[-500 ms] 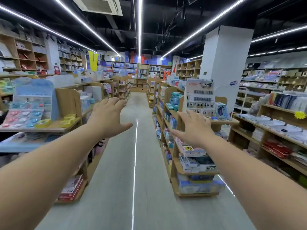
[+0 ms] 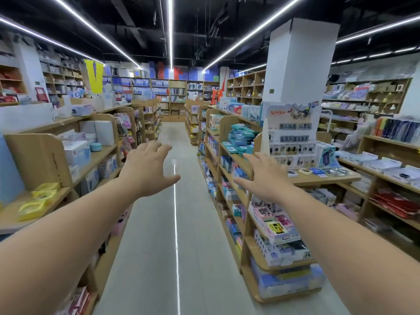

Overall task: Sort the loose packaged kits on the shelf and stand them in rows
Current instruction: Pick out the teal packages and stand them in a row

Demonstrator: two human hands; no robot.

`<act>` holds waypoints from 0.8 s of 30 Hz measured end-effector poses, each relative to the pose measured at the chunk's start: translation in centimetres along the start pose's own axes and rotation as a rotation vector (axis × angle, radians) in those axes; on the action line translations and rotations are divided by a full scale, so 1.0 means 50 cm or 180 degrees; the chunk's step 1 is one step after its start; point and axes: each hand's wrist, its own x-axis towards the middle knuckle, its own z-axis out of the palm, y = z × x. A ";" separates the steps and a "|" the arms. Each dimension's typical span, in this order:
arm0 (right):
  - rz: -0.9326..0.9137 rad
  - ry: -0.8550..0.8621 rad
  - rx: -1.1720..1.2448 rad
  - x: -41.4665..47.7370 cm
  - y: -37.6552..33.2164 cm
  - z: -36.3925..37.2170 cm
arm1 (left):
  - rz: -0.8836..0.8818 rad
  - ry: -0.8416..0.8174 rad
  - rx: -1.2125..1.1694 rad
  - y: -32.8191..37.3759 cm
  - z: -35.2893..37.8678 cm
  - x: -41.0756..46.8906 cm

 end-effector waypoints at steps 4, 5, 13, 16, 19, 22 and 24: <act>0.0041 -0.0063 0.0053 0.179 0.021 0.117 | 0.0002 -0.0109 0.0006 -0.039 0.137 0.151; 0.0044 -0.0088 0.0050 0.225 0.028 0.146 | -0.0014 -0.0139 -0.0003 -0.048 0.173 0.190; 0.0128 -0.0209 0.0213 0.597 0.103 0.342 | -0.0054 -0.0263 -0.0163 -0.076 0.418 0.525; 0.0163 -0.0248 0.0234 0.717 0.134 0.396 | -0.0020 -0.0308 -0.0211 -0.078 0.498 0.642; 0.0291 -0.0308 0.0282 0.820 0.162 0.457 | 0.0063 -0.0393 -0.0305 -0.078 0.592 0.745; 0.0411 -0.0408 0.0330 0.917 0.185 0.529 | 0.0129 -0.0512 -0.0478 -0.082 0.694 0.848; 0.0504 -0.0458 0.0317 0.987 0.196 0.573 | 0.0178 -0.0564 -0.0580 -0.087 0.760 0.922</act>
